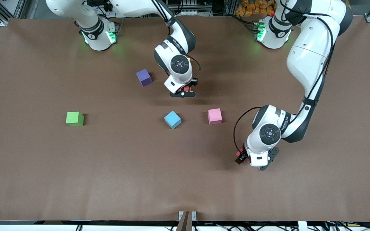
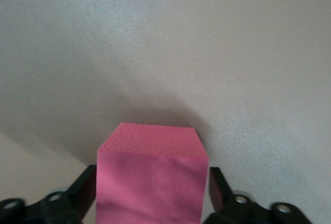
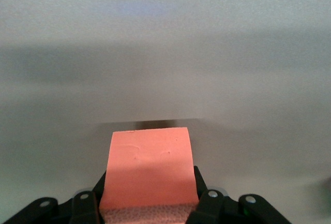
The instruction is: Arrange blocks into number 1
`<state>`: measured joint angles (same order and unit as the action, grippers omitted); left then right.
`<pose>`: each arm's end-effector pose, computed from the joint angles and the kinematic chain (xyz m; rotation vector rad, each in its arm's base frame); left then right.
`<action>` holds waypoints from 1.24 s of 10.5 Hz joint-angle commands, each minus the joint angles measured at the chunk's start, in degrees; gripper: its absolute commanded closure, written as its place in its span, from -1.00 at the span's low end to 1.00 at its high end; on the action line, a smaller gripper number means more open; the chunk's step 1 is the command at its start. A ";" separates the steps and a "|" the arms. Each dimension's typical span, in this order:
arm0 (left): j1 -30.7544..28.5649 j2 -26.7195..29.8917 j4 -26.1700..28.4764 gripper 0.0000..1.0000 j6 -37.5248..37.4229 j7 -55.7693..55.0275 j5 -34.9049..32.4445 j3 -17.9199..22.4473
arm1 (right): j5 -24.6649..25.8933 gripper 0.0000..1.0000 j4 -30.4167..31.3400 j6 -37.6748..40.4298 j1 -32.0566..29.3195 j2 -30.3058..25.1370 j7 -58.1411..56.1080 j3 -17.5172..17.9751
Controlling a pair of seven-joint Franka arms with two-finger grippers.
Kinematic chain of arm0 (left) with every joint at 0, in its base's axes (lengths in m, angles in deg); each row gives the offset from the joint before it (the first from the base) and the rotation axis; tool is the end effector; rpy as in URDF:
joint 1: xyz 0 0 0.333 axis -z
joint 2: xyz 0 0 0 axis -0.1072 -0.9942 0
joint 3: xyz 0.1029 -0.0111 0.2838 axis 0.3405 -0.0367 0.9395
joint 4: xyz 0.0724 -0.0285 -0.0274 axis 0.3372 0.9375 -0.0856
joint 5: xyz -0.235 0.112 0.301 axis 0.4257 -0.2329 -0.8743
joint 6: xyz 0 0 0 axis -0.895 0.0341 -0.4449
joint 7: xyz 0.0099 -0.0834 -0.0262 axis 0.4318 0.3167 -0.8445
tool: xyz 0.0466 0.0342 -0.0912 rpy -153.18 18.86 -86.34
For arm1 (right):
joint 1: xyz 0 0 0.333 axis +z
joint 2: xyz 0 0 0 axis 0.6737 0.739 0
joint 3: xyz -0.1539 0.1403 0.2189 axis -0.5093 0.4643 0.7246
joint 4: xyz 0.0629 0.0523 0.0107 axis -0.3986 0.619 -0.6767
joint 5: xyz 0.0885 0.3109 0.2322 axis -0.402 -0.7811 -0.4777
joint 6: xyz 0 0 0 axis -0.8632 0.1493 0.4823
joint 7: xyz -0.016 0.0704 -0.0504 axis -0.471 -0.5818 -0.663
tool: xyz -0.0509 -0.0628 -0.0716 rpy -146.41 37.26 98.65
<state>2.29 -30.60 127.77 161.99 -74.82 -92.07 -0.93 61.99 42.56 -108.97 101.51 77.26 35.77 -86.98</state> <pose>0.6822 -0.2528 0.1791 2.8992 1.1548 0.0357 0.3826 0.5065 0.1972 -3.0900 0.0485 0.4248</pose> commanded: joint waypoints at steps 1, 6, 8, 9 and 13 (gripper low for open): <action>0.34 -0.09 -1.02 1.00 -0.22 4.19 -1.05 0.55 | -0.54 -0.13 0.80 0.22 0.00 0.06 0.22 -0.31; 0.52 0.44 -0.93 1.00 -0.31 4.11 -1.23 0.46 | -0.45 -1.00 0.72 1.96 -2.98 -4.32 0.31 -0.31; 1.48 1.31 -0.58 1.00 -1.01 3.50 -1.23 0.28 | -0.54 -1.00 0.54 2.94 -6.14 -5.92 0.57 -0.39; 3.58 2.02 -0.32 1.00 -3.45 3.14 -1.14 0.46 | -0.45 -1.00 0.63 2.85 -7.90 -6.44 0.92 -0.92; 5.97 7.38 -0.58 1.00 -11.29 1.74 -0.26 -5.93 | 3.84 -1.00 1.33 12.99 -18.95 -12.15 -17.43 -1.10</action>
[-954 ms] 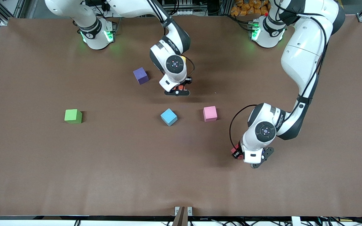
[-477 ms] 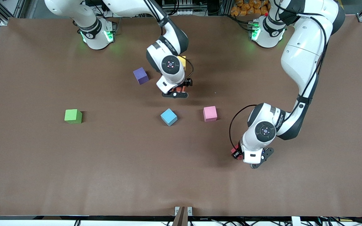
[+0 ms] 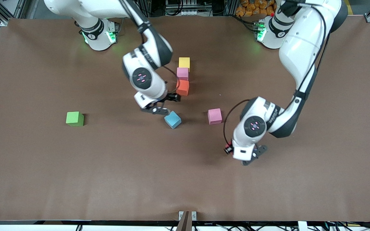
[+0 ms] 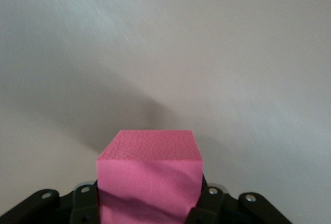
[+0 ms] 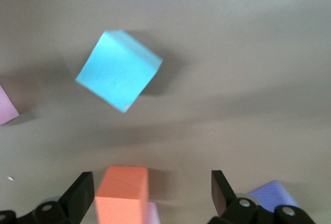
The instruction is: Arrange blocks into number 1
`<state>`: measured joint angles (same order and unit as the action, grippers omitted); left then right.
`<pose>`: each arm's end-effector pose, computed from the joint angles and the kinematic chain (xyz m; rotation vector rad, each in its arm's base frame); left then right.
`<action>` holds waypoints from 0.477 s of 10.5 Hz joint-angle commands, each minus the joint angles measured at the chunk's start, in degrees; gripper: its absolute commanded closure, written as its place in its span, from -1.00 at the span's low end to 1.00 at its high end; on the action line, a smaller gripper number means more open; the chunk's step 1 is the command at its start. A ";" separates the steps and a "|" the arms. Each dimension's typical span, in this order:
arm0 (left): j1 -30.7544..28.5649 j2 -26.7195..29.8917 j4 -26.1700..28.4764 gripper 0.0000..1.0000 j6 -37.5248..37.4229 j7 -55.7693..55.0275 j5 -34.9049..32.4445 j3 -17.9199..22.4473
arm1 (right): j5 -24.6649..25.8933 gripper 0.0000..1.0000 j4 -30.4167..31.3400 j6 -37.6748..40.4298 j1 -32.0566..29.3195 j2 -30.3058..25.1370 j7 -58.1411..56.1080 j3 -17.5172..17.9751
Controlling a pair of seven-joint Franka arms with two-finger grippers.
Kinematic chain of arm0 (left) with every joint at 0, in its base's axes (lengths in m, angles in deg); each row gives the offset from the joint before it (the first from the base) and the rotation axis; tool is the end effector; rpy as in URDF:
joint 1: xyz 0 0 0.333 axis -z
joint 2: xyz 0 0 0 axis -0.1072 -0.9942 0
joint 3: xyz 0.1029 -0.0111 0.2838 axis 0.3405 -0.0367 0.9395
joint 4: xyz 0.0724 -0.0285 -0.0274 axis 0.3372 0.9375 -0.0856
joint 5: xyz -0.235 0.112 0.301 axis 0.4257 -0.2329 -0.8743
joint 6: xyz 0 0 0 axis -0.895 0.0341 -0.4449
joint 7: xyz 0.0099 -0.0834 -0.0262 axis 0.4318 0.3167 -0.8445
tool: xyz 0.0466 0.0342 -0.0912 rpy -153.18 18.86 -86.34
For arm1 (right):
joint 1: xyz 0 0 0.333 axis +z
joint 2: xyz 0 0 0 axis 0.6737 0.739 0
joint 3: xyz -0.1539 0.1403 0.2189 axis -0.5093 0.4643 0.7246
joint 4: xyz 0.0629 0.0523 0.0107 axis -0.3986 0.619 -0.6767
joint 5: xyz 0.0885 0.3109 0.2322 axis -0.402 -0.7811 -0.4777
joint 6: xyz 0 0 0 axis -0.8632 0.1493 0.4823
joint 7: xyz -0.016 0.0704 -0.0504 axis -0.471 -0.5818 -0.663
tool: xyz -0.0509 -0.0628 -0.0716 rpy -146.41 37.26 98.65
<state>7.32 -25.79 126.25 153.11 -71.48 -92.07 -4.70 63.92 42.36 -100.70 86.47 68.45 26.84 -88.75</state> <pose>0.6455 -0.3398 0.2447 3.0106 0.8883 -0.0129 0.5066 0.3792 0.2872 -3.0139 0.1676 0.3923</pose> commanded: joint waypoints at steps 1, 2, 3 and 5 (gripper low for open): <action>1.11 2.49 0.94 1.00 -2.42 -3.17 -0.52 -4.89 | 2.35 -1.00 1.54 8.60 -7.43 -4.40 -14.86 0.68; 3.20 2.49 0.94 1.00 -2.60 -4.32 -0.61 -6.05 | 3.92 -1.00 1.54 10.12 -10.16 -5.10 -16.49 0.68; 5.74 2.49 0.94 1.00 -3.03 -4.50 -0.70 -6.06 | 4.37 -1.00 1.45 10.22 -12.28 -5.11 -16.51 0.68; 10.66 1.61 0.94 1.00 -3.04 -2.23 -1.14 -5.97 | 4.29 -1.00 1.45 9.61 -16.67 -4.58 -16.60 0.59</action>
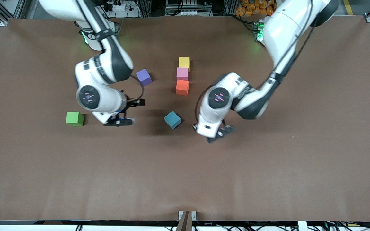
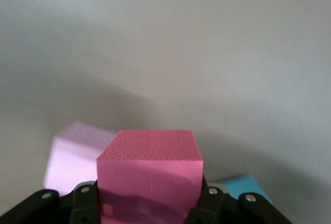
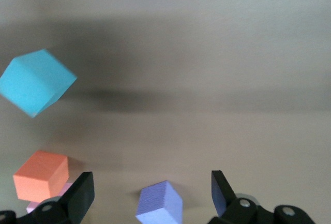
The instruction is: Arrange blocks into number 1
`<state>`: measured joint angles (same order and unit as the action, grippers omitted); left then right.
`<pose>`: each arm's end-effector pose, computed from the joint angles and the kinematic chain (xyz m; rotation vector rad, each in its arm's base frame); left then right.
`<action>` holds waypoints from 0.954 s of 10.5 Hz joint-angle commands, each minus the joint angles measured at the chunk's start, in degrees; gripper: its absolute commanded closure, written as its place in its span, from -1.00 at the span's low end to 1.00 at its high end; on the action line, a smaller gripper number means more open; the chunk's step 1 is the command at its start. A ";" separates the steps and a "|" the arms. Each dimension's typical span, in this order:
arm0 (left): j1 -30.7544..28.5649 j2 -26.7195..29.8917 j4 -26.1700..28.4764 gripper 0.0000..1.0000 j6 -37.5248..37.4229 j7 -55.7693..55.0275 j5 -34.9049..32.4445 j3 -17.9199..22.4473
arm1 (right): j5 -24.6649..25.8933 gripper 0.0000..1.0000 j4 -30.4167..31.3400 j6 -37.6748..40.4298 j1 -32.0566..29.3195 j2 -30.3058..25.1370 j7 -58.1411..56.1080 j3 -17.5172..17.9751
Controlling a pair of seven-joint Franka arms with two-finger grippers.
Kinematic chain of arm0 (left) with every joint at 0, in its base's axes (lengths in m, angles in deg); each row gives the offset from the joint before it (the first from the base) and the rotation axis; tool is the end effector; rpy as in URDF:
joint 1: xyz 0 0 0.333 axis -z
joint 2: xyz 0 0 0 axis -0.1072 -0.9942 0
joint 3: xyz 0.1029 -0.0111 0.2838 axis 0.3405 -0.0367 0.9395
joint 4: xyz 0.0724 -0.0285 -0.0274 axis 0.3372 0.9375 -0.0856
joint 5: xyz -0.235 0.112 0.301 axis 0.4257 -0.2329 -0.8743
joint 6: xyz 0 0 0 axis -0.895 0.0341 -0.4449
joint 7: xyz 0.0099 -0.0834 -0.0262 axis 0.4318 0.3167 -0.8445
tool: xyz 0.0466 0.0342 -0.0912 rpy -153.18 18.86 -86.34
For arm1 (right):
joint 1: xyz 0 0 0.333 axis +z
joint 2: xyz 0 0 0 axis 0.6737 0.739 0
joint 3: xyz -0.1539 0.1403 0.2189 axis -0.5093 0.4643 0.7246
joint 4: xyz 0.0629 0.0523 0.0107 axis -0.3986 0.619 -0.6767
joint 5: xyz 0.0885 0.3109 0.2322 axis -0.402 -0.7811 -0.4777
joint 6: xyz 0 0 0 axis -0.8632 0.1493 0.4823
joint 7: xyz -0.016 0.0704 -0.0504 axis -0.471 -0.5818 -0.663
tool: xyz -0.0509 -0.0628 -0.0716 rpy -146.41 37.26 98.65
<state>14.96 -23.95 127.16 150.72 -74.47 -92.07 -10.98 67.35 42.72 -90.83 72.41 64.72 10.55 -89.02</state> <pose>0.5526 -0.4695 0.2725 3.0403 0.6307 -0.0895 0.5640 0.2365 0.3139 -2.9986 0.0355 0.4931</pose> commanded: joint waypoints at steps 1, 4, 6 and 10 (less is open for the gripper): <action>4.54 -0.49 0.03 1.00 -0.55 3.12 -1.14 0.22 | 0.52 -1.00 1.09 0.00 -5.16 -0.85 -0.14 0.95; 8.94 -3.30 0.21 1.00 0.93 6.65 -1.14 0.31 | 0.95 -1.00 1.17 -0.17 -10.00 0.47 -1.18 0.86; 11.84 -4.10 0.99 1.00 3.48 7.89 -1.58 0.92 | 0.96 -1.00 1.26 0.18 -10.63 1.08 -4.96 0.51; 13.51 -4.10 5.82 1.00 6.30 7.89 -3.86 0.92 | -4.04 -1.00 0.91 -0.26 -9.41 3.10 -4.27 -0.45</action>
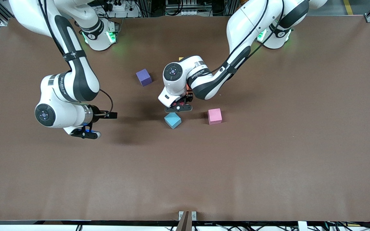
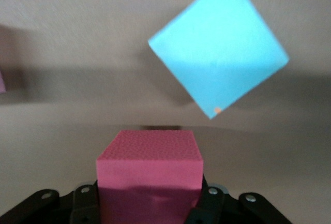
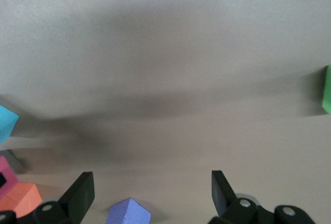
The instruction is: Arrange blocks into number 1
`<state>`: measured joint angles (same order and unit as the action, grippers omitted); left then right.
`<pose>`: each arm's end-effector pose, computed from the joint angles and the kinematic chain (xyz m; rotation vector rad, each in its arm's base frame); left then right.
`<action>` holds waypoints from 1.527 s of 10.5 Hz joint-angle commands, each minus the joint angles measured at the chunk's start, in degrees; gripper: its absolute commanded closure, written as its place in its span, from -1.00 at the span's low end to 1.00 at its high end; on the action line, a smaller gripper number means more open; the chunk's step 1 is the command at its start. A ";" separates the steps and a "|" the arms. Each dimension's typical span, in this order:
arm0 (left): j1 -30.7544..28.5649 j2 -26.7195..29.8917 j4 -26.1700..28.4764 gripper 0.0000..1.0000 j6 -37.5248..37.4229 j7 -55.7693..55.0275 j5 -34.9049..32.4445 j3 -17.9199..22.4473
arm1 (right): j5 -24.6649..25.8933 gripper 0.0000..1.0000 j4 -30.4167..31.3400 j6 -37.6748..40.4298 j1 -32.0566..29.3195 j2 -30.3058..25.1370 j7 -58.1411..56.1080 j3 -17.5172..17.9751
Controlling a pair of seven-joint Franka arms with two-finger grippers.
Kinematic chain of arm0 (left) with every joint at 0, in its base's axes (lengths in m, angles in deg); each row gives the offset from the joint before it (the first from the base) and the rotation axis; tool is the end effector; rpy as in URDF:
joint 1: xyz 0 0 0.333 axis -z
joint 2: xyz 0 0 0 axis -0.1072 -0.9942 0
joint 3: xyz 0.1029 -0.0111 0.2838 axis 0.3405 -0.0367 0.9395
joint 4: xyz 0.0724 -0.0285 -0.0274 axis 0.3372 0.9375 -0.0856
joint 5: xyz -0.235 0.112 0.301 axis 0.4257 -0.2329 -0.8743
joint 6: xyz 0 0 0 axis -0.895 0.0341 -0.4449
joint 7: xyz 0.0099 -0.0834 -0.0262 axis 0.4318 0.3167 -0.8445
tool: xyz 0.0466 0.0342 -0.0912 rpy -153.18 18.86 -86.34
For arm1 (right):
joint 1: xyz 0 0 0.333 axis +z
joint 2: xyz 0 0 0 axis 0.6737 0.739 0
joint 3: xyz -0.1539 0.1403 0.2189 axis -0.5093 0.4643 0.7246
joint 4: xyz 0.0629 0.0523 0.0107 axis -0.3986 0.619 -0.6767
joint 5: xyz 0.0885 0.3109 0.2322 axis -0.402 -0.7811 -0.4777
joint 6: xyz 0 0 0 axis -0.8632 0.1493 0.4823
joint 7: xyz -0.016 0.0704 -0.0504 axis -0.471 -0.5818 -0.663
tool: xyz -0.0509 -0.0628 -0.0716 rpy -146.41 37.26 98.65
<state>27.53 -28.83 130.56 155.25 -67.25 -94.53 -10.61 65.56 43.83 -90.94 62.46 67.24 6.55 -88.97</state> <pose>0.4232 -0.5708 0.1948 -3.1260 -0.0534 0.1422 0.5897 0.1363 0.2798 -2.9347 0.2211 0.5546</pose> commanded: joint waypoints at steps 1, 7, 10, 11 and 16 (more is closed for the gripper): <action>1.03 0.78 2.78 1.00 1.94 0.68 -1.41 0.55 | -2.88 -1.00 -0.28 -0.15 1.16 0.67 -0.09 -0.51; 2.53 1.22 7.00 1.00 2.21 0.59 -1.32 0.47 | -10.69 -1.00 -1.16 -1.98 3.45 2.43 6.67 -0.60; 2.18 1.48 6.83 -1.00 2.12 -0.55 -1.14 0.47 | -14.65 -1.00 -1.07 -5.40 5.12 4.27 13.26 -0.60; 2.09 2.01 6.74 -1.00 1.77 -0.73 -0.80 0.47 | -15.45 -1.00 -1.07 -6.11 5.64 4.80 14.14 -0.60; -3.96 11.22 5.78 -1.00 -1.30 -4.25 -0.35 0.64 | -16.24 -1.00 -1.07 -6.38 7.14 5.94 14.86 -2.27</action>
<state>26.19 -22.48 134.87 156.04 -70.60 -95.14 -10.11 51.06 43.50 -97.45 68.39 72.40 20.37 -90.28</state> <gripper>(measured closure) 0.000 0.000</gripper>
